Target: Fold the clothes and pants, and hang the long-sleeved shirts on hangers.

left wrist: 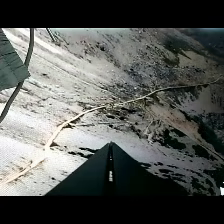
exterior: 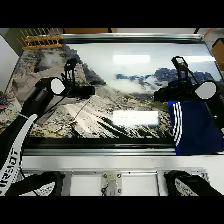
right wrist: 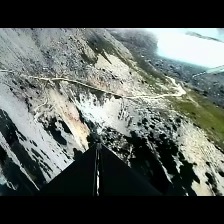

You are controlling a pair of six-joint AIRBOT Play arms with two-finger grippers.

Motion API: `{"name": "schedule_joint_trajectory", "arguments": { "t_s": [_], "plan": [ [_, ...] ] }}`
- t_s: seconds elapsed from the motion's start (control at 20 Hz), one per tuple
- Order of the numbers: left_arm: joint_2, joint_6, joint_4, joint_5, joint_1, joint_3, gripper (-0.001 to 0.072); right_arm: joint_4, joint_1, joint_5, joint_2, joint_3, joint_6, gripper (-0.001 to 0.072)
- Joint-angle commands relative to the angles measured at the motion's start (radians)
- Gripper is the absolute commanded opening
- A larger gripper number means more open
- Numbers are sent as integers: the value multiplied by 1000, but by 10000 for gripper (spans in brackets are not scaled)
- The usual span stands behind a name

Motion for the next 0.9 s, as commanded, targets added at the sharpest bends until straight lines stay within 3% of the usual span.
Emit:
{"name": "schedule_joint_trajectory", "arguments": {
  "t_s": [0.0,0.05,0.15,0.3,0.55,0.85],
  "plan": [
    [-16,2,9,-3,0,0,4,0,1,0,-3,0,0,38],
    [-5,48,72,49,17,15,51,0,1,0,-3,0,0,38],
    [8,64,204,63,59,79,718,0,1,0,-3,0,0,38],
    [-16,64,379,51,168,199,692,0,1,0,-3,0,0,38],
    [-224,60,390,11,350,253,692,0,1,0,-3,0,0,38],
    [-418,35,391,173,332,254,693,0,1,0,-3,0,0,38]
  ]
}}
